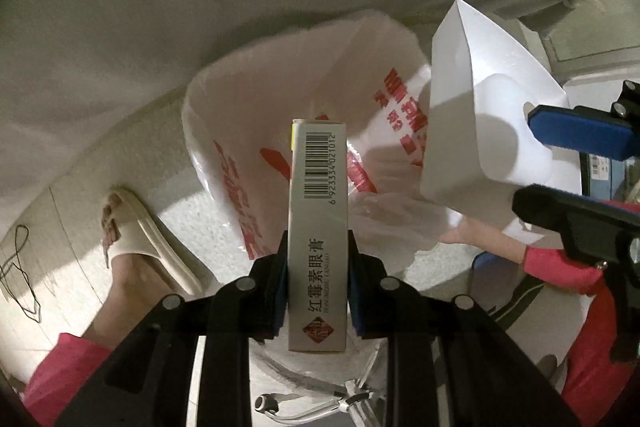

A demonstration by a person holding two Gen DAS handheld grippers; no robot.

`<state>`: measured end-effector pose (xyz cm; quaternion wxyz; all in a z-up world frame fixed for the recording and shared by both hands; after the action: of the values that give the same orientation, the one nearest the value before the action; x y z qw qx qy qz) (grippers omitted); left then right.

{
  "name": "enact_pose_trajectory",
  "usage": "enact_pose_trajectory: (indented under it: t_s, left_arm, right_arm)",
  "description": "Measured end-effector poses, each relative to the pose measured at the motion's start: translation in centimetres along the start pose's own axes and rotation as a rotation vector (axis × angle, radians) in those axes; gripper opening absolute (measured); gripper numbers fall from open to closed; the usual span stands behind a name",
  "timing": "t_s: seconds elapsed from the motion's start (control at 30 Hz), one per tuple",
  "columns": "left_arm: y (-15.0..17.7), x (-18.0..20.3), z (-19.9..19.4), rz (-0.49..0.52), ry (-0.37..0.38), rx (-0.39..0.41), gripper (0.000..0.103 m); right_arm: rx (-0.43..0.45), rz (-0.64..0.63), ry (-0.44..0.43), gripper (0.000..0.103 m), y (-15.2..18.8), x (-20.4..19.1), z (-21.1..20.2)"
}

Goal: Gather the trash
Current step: 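Open both tools to drop the box and tray into the bag, then move both tools back over the remaining items on the bed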

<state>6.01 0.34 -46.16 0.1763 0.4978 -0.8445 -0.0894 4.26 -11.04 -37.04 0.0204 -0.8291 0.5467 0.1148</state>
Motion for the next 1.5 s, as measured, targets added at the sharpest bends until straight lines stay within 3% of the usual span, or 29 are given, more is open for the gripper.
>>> enact_pose_trajectory:
  t_s: [0.33, 0.8, 0.93, 1.0, 1.17, 1.27, 1.43, 1.5]
  left_arm:
    - [-2.2, -0.5, 3.4, -0.066, 0.048, -0.051, 0.024]
    - [-3.9, -2.2, 5.3, -0.176, 0.096, -0.097, 0.025]
    - [-3.9, -2.7, 4.9, -0.212, 0.094, -0.081, 0.037]
    - [-3.7, -3.1, 4.3, -0.235, 0.102, -0.060, 0.045]
    - [-3.2, -3.2, 2.3, -0.264, 0.046, 0.012, 0.068]
    - [-2.7, -3.0, 0.8, -0.255, -0.008, 0.061, 0.074]
    - [-1.2, -2.1, -1.5, -0.212, -0.071, 0.120, 0.074]
    - [-0.2, -1.8, -2.5, -0.209, -0.102, 0.134, 0.074]
  right_arm:
    - [-0.044, 0.059, -0.028, 0.035, -3.2, 1.1, 5.0]
    - [-0.082, 0.152, -0.105, 0.040, -3.9, 4.1, 10.8]
    - [-0.088, 0.164, -0.108, 0.045, -4.0, 4.4, 11.4]
    - [-0.089, 0.160, -0.093, 0.056, -3.8, 4.5, 11.0]
    - [-0.062, 0.153, -0.061, 0.069, -3.3, 4.1, 9.6]
    - [-0.036, 0.149, -0.056, 0.077, -2.9, 4.0, 8.5]
    - [0.016, 0.165, -0.029, 0.077, -2.0, 3.5, 5.8]
    - [0.049, 0.164, 0.022, 0.081, -1.4, 2.9, 3.9]
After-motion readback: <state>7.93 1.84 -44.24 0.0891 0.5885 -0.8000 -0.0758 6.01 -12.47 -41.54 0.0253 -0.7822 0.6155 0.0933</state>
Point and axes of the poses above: each gripper's, at about its wrist camera, not at the fingertips, and z roughly the way its jaws point, x to its right, y to its underside, the point moved 1 cm from there along z, roughly the way its jaws point, and after that the axes turned 15 degrees about -x, right-handed, at the moved point
